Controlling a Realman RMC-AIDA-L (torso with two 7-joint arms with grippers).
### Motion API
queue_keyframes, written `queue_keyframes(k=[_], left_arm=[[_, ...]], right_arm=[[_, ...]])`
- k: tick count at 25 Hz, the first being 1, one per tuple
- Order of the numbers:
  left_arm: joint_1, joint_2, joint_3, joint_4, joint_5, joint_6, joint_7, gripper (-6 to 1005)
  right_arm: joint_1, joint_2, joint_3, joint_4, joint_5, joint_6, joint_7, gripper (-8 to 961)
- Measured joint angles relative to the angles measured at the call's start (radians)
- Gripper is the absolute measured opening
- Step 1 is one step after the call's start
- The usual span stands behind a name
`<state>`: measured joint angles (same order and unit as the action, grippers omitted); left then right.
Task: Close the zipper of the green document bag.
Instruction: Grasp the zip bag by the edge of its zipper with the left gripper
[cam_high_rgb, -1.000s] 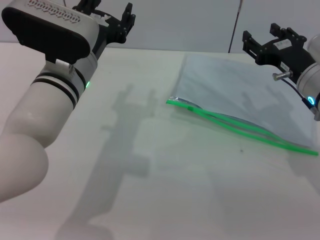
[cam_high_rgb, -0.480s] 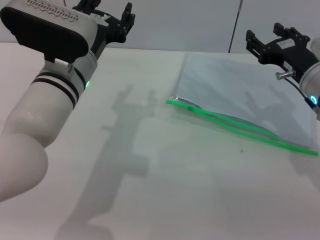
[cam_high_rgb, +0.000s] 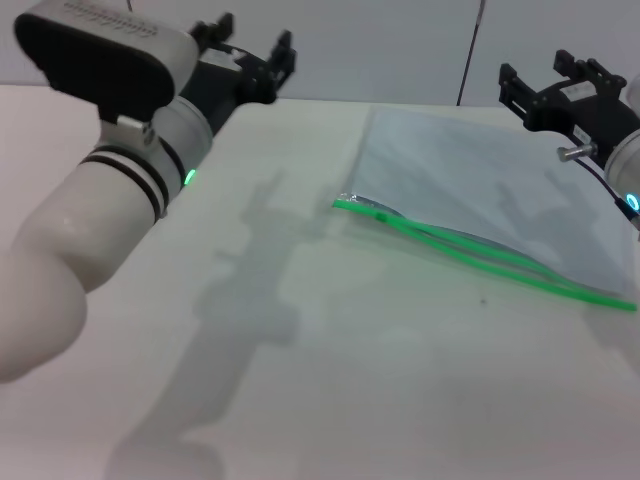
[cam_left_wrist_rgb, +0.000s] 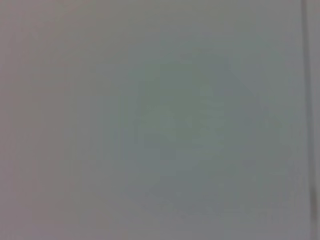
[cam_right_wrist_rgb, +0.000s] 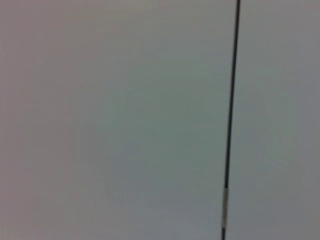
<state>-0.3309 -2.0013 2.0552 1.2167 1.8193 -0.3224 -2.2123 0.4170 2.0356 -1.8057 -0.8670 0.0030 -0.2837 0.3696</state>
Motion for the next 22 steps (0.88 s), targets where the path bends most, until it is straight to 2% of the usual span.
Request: queue_keyframes(k=[3,8,12,14,17,22], left_arm=[[-0.014,0.012,-0.034,0.014,0.0,0.141,0.004,680],[-0.05,0.06,-0.06,0.049,0.014,0.368,0.018,680],[-0.09,0.09,-0.077,0.053,0.032,0.538,0.056,679],[-0.108,0.097,-0.1,0.054,0.053,0.622,0.059,679],[-0.123,0.096,-0.163,0.069,0.139,0.773,0.056,679],[-0.127,0.067,-0.223,0.123,0.373,0.929,0.053,679]], right_arm=[[0.001,-0.001,0.011,0.017,0.0,0.0,0.0,729],[0.002,-0.001,0.019,0.024,0.0,0.0,0.0,729],[0.003,-0.002,0.022,0.033,0.0,0.0,0.0,729],[0.003,-0.002,0.024,0.036,0.0,0.0,0.0,728],[0.005,-0.002,0.026,0.037,0.0,0.0,0.0,728],[0.01,-0.002,0.027,0.044,0.0,0.0,0.0,728]])
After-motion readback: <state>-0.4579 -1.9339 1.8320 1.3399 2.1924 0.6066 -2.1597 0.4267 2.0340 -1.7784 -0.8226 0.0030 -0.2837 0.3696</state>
